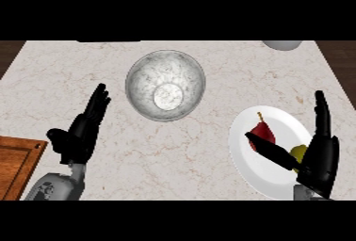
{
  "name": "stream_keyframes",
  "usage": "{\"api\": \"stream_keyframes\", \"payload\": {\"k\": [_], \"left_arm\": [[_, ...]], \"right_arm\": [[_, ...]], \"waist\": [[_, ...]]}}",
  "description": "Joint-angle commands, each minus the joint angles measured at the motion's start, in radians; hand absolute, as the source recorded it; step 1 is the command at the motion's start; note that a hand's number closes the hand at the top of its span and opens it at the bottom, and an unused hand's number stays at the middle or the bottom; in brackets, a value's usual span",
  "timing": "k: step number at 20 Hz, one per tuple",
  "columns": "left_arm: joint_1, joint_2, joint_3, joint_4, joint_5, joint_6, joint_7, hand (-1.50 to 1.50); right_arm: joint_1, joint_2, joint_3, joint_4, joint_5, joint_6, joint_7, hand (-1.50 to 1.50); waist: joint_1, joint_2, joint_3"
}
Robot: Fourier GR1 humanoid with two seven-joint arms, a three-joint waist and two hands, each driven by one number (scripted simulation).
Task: Pick the pear from the plate and place it in the bowl
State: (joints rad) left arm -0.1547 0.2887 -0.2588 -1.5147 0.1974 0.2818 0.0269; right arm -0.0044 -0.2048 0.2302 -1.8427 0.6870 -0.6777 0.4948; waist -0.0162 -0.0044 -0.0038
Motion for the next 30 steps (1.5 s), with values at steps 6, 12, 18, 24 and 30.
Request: {"api": "stream_keyframes", "payload": {"k": [6,12,18,24,30], "left_arm": [[-0.034,-0.038,-0.001,0.072,-0.043,-0.005,-0.037,0.0],[-0.016,-0.04,0.014,0.003,-0.034,-0.032,0.011,0.0],[-0.011,-0.052,0.093,0.01,-0.051,-0.1,0.017,0.0],[0.005,-0.114,0.074,0.045,-0.123,-0.085,-0.014,0.0],[-0.024,-0.151,0.065,0.007,-0.186,-0.059,0.062,0.0]], "right_arm": [[-0.162,-0.015,-0.055,-0.086,0.039,0.376,0.492,-1.5],[-0.143,0.002,-0.073,-0.005,-0.043,0.454,0.521,-1.5],[-0.091,0.038,-0.101,-0.028,-0.063,0.473,0.437,-1.5],[-0.059,0.069,-0.12,-0.044,-0.092,0.453,0.361,-1.5],[-0.004,0.104,-0.125,-0.047,-0.109,0.41,0.247,-1.5]], "waist": [[0.014,0.006,0.002],[0.017,0.005,0.003],[0.016,0.004,0.004],[0.015,0.004,0.004],[0.015,0.004,0.004]]}}
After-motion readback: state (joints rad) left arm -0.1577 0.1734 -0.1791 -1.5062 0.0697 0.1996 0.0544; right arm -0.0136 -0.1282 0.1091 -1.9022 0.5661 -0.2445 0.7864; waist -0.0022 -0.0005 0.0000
